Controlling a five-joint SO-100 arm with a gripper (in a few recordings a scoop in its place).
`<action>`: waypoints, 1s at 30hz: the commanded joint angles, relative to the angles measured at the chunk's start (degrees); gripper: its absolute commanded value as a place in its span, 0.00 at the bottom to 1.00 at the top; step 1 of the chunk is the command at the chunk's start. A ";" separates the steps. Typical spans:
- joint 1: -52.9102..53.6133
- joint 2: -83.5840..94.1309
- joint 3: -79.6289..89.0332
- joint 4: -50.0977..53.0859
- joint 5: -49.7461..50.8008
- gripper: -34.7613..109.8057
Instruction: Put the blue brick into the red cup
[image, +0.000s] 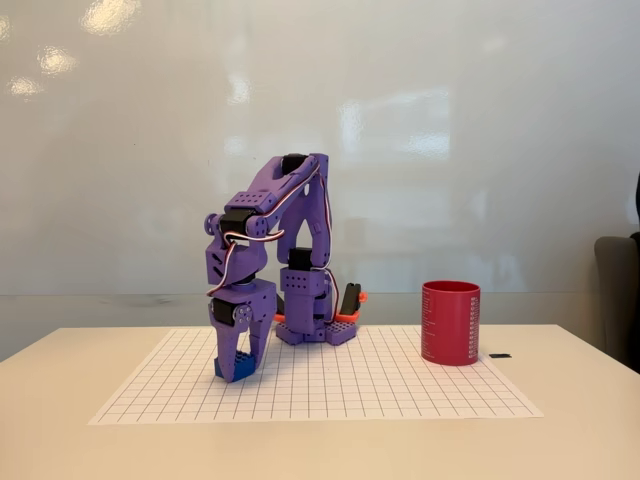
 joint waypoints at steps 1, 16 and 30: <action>0.70 3.25 -3.16 0.26 0.88 0.24; 6.42 18.63 -33.75 15.64 -5.19 0.24; -40.08 33.84 -42.10 24.87 -1.14 0.24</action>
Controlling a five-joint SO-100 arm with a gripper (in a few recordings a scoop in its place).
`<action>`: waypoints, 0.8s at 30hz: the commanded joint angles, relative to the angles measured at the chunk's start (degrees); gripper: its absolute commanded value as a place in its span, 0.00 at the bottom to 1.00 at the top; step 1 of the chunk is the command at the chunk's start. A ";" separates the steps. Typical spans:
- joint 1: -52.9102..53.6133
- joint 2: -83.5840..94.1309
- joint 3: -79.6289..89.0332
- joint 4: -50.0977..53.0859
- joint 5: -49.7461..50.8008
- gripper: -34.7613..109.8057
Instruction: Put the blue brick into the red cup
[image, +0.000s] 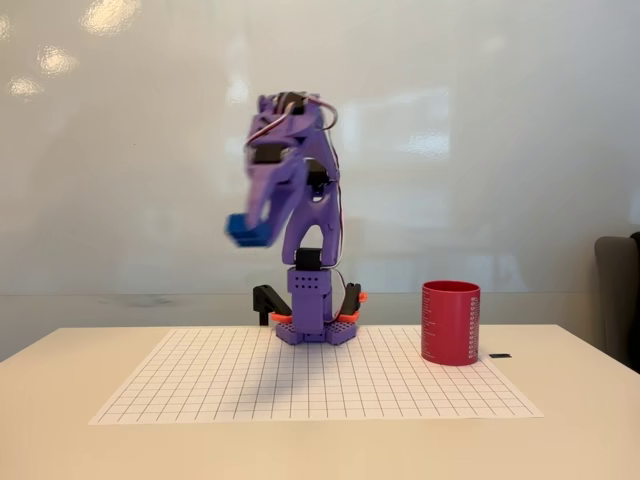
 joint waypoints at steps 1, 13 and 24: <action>-19.16 4.92 -8.88 6.33 3.25 0.24; -61.44 10.20 5.19 7.91 15.47 0.24; -77.34 11.34 19.78 3.43 22.32 0.24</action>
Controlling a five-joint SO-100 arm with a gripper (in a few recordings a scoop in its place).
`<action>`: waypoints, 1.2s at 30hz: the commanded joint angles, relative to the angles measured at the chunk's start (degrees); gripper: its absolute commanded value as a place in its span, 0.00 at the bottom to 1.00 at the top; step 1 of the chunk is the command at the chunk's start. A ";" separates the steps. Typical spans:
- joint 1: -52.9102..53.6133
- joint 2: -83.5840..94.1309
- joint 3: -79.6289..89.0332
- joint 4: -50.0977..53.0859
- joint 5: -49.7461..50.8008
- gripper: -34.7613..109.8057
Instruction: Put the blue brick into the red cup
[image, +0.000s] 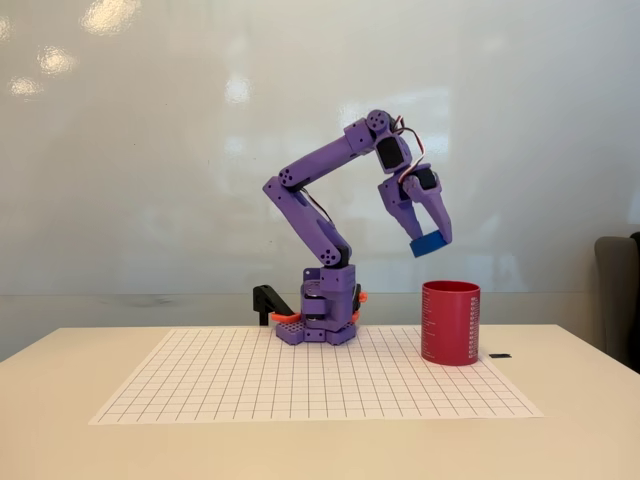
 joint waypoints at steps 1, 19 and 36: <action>-4.04 1.49 3.25 -4.13 0.97 0.24; -0.79 -3.69 4.57 -14.68 0.97 0.24; -1.93 -2.46 5.62 -12.92 2.20 0.62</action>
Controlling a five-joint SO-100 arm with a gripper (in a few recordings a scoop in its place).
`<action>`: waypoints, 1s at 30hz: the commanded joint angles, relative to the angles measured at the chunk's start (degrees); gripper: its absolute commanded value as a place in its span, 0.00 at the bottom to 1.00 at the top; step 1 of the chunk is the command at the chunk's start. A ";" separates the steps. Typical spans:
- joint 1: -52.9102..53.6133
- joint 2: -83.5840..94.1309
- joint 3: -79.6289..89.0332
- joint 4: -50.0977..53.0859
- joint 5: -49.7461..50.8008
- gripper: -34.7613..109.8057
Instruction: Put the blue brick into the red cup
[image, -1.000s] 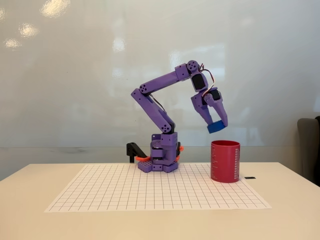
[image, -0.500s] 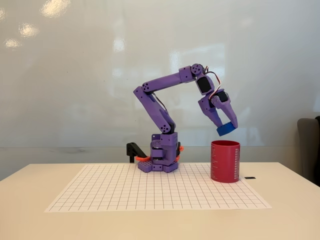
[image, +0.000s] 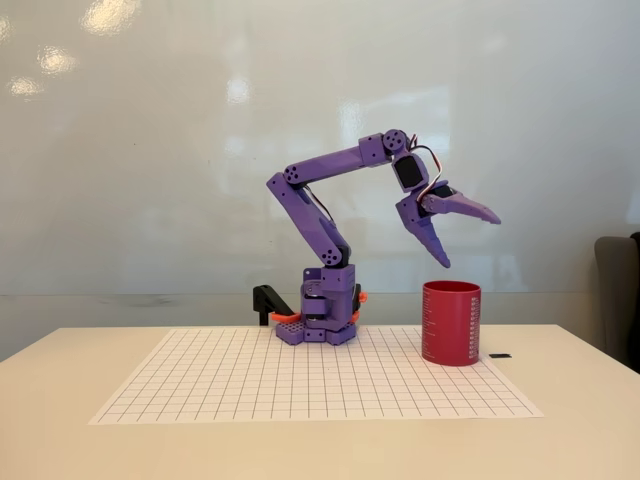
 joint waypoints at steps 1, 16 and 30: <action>-0.97 2.02 -0.26 0.62 0.35 0.62; -0.44 2.37 -0.44 0.26 -2.20 0.24; 43.33 3.96 -2.20 -10.20 -15.47 0.24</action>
